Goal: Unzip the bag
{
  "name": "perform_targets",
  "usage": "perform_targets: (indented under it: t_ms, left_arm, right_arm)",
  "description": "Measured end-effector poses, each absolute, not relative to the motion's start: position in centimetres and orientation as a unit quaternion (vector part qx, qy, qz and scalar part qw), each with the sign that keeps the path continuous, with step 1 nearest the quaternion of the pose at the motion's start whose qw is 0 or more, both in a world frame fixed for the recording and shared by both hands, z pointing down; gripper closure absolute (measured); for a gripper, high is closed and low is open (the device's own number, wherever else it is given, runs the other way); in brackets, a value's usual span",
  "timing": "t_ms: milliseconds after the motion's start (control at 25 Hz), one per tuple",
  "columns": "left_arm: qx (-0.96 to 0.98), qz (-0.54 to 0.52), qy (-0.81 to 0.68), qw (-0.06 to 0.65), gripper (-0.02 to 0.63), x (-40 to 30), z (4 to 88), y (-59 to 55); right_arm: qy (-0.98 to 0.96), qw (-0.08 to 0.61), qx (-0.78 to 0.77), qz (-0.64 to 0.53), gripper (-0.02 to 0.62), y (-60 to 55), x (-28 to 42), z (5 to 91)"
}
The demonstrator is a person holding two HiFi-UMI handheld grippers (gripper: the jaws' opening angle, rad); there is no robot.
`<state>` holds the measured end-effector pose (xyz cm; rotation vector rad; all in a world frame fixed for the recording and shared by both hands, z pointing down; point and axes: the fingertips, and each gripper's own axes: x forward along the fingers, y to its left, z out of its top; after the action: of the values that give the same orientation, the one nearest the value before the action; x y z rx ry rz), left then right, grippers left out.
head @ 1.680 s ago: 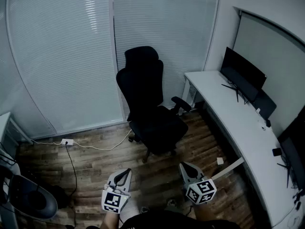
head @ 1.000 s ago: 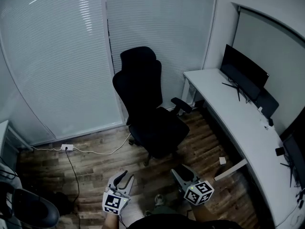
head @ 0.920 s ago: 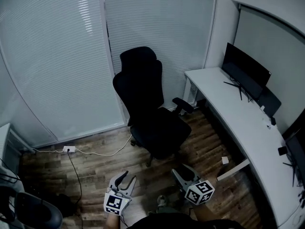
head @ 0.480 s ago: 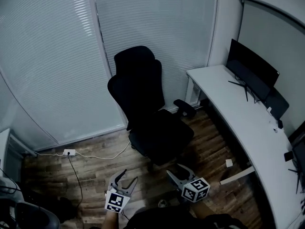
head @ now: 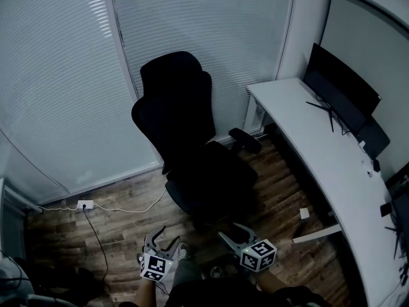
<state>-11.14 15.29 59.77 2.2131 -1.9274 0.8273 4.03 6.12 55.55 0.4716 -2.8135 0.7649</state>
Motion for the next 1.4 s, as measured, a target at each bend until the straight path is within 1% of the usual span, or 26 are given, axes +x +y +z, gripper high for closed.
perform_targets:
  t_ms: [160, 440, 680, 920, 1080, 1400]
  left_arm:
    - [0.742, 0.308, -0.594, 0.045, 0.368, -14.7, 62.6, 11.7]
    - [0.787, 0.330, -0.519, 0.042, 0.348, -19.7, 67.0, 5.3]
    - [0.820, 0.361, -0.443, 0.036, 0.325, -21.2, 69.6, 1.4]
    - [0.837, 0.414, -0.355, -0.038, 0.318, -21.4, 73.3, -1.4]
    - [0.846, 0.431, -0.303, -0.084, 0.318, -20.9, 75.0, -3.0]
    - [0.851, 0.451, -0.233, -0.132, 0.318, -18.8, 77.0, -4.4]
  right_arm:
    - [-0.938, 0.103, 0.190, 0.270, 0.399, 4.5, 1.5, 56.4]
    - [-0.920, 0.108, 0.251, 0.279, 0.399, 2.0, -2.8, 57.6]
    - [-0.897, 0.121, 0.294, 0.308, 0.399, 1.2, -5.6, 60.3]
    - [-0.882, 0.114, 0.321, 0.325, 0.399, 0.6, -7.1, 62.9]
    - [-0.879, 0.124, 0.314, 0.336, 0.399, 1.1, -8.8, 66.2]
    - [-0.881, 0.123, 0.288, 0.355, 0.400, 0.2, -11.8, 72.1]
